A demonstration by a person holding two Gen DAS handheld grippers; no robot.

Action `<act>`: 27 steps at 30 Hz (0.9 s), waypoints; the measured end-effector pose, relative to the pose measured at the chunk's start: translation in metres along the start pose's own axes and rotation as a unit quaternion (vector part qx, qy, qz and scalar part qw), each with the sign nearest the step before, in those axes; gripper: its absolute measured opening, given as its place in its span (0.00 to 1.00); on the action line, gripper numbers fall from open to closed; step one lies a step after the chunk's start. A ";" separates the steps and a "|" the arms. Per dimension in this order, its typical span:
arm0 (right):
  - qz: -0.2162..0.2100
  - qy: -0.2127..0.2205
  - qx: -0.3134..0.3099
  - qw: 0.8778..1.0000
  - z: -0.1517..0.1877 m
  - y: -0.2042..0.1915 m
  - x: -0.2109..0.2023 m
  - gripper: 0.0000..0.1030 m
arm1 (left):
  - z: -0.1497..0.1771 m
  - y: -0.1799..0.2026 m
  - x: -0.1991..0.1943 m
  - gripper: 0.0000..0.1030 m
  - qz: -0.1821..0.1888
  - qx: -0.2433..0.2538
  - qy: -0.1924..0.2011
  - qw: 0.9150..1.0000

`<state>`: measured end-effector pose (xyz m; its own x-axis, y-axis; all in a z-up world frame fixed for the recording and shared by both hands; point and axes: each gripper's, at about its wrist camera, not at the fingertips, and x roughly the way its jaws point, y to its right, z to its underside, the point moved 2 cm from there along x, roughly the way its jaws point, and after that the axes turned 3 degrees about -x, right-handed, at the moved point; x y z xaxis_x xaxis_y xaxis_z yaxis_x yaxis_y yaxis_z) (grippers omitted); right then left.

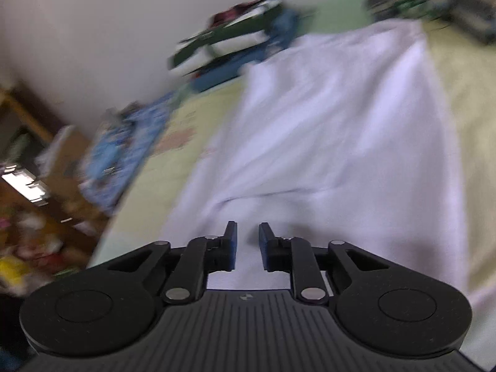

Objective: Fold clothes

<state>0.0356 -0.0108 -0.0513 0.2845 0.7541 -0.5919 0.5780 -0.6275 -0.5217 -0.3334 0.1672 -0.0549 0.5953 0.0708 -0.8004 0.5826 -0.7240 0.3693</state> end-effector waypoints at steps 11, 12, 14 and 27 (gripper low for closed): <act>-0.015 -0.031 0.061 0.998 0.002 -0.003 0.016 0.24 | 0.003 0.006 -0.003 0.14 0.029 -0.004 0.017 0.999; -0.016 -0.030 0.068 0.997 0.002 -0.001 0.016 0.24 | 0.003 0.010 -0.004 0.12 0.023 -0.001 0.018 1.000; -0.018 -0.027 0.074 0.997 0.002 -0.001 0.017 0.26 | 0.004 0.016 -0.007 0.07 0.012 0.012 0.018 1.000; -0.009 0.010 0.119 0.993 -0.014 0.002 0.038 0.11 | 0.010 0.059 -0.042 0.00 -0.016 0.119 0.036 0.992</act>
<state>0.0580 0.0194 -0.0666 0.2921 0.7684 -0.5695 0.3875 -0.6395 -0.6640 -0.3302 0.1145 -0.0041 0.6221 0.1391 -0.7704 0.4600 -0.8613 0.2159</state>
